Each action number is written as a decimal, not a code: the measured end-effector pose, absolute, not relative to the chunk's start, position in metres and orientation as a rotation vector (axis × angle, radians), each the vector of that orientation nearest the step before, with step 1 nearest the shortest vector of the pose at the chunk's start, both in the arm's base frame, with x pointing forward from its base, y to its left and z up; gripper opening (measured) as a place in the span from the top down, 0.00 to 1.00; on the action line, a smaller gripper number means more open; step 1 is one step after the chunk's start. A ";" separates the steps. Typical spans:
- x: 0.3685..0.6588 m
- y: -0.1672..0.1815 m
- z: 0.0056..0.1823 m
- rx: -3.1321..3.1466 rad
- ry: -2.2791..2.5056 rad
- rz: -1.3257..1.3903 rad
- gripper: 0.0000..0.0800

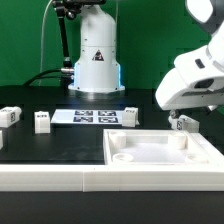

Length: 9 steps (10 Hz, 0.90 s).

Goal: Assemble one leg

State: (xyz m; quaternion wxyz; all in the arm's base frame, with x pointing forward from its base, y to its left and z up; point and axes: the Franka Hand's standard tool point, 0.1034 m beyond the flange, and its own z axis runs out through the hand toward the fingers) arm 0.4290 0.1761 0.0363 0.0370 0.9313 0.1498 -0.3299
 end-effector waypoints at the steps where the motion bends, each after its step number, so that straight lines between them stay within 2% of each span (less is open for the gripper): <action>1: 0.428 0.176 0.031 2.817 0.455 -1.104 0.19; 3: 0.419 0.174 0.021 2.726 0.445 -1.277 0.19; 5: 0.421 0.177 0.008 2.710 0.437 -1.311 0.19; 9: 0.418 0.174 0.007 2.704 0.442 -1.320 0.19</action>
Offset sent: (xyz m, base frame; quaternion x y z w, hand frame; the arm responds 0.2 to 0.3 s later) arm -0.0016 -0.0020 -0.0195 -0.0310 -0.1295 0.0367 0.9904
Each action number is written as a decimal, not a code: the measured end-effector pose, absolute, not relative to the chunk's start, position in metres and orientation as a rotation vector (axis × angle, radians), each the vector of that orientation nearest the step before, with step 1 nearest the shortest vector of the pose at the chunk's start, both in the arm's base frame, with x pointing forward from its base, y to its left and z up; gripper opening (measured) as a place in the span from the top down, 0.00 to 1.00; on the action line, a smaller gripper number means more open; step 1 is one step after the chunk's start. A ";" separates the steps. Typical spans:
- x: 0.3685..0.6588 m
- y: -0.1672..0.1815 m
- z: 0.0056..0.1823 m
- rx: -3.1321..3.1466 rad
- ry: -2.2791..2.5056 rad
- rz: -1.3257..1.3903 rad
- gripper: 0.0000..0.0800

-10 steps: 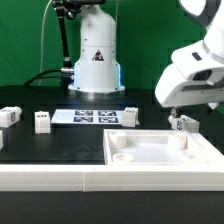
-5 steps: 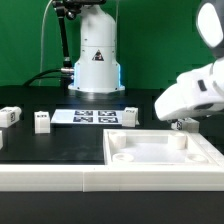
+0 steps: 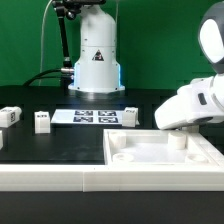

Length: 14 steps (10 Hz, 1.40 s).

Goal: Assemble one leg

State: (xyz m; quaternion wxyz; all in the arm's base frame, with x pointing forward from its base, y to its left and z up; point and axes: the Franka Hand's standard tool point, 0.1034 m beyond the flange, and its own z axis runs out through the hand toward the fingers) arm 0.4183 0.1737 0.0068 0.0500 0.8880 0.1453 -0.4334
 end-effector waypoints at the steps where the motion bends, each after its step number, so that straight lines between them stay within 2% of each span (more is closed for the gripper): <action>1: 0.418 0.174 0.007 2.704 0.442 -1.320 0.30; 2: 0.418 0.174 0.007 2.704 0.442 -1.320 0.30; 3: 0.418 0.174 0.007 2.704 0.442 -1.320 0.51; 4: 0.418 0.174 0.007 2.704 0.442 -1.320 0.64; 9: 0.420 0.173 0.011 2.706 0.465 -1.333 0.64; 13: 0.450 0.153 0.098 2.786 0.515 -1.278 0.64; 14: 0.454 0.149 0.108 2.807 0.514 -1.240 0.64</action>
Offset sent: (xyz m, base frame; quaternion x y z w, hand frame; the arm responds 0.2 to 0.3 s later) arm 0.0000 0.0000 0.0000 0.0000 0.0000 0.0000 1.0000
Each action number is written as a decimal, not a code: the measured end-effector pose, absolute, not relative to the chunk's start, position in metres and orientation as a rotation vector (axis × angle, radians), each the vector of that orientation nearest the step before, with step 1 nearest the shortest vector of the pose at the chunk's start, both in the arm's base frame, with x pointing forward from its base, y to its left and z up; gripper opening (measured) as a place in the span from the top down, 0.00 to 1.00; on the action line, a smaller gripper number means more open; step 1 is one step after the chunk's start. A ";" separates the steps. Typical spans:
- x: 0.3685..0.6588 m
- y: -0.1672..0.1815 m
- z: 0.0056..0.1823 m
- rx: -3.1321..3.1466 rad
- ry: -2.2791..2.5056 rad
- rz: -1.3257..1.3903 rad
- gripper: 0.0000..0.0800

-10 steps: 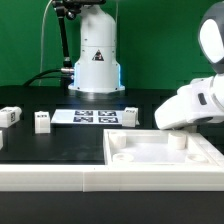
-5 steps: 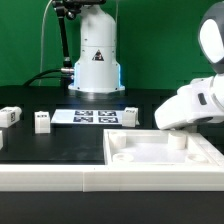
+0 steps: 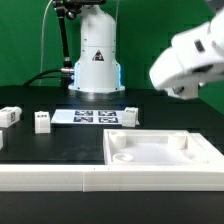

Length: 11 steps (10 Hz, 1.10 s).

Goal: Assemble one leg

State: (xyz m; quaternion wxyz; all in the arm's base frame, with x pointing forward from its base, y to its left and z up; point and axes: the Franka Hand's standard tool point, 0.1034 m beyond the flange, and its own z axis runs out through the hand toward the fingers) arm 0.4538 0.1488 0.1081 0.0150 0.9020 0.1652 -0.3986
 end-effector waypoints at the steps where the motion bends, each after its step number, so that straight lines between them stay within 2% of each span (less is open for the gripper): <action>1: 0.452 0.150 0.104 2.804 0.517 -1.245 0.64; 4: 0.469 0.150 0.099 2.939 0.527 -0.948 0.64; 5: 0.477 0.141 0.099 2.982 0.584 -0.848 0.64; 7: 0.506 0.129 0.118 3.044 0.562 -0.665 0.64; 9: 0.521 0.124 0.134 3.076 0.555 -0.522 0.64; 10: 0.532 0.126 0.131 3.107 0.554 -0.330 0.64; 11: 0.530 0.124 0.129 3.116 0.552 -0.239 0.64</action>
Offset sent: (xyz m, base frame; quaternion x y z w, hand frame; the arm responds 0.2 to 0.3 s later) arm 0.0000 0.0000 0.0000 0.0000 0.1938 0.0000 0.9810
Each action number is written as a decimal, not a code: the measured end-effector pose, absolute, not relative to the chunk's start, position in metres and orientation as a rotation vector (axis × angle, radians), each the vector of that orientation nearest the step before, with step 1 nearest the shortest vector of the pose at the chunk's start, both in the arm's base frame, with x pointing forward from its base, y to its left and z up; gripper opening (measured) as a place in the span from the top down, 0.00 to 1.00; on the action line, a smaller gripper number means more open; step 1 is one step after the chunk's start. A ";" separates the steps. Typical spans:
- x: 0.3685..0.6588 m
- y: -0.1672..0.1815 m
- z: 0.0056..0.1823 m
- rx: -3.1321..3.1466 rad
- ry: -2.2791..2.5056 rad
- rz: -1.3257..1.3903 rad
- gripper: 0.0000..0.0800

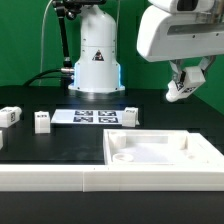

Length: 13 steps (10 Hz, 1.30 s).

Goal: Assemble one leg

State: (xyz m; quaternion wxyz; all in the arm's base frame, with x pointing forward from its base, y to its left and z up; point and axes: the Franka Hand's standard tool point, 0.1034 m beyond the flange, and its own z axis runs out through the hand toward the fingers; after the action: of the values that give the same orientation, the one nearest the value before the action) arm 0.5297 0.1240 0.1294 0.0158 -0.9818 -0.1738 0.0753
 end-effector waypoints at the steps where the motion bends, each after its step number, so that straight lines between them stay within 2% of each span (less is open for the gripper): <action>1: 0.536 0.123 0.130 -3.059 -0.536 0.088 0.64; 2: 0.538 0.121 0.130 -3.059 -0.535 -0.021 0.64; 5: 0.573 0.101 0.145 -3.027 -0.396 -0.278 0.64; 7: 0.592 0.097 0.144 -3.003 -0.324 -0.447 0.64; 10: 0.592 0.088 0.142 -2.967 -0.324 -0.777 0.64; 13: 0.589 0.089 0.128 -2.970 -0.333 -0.763 0.64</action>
Offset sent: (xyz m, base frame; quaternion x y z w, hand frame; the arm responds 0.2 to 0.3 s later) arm 0.0348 -0.0123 0.0108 0.0364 0.1177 0.0510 0.9911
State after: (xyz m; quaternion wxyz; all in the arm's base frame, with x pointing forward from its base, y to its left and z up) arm 0.5887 0.0891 0.1279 0.0288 -0.9625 -0.1078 -0.2472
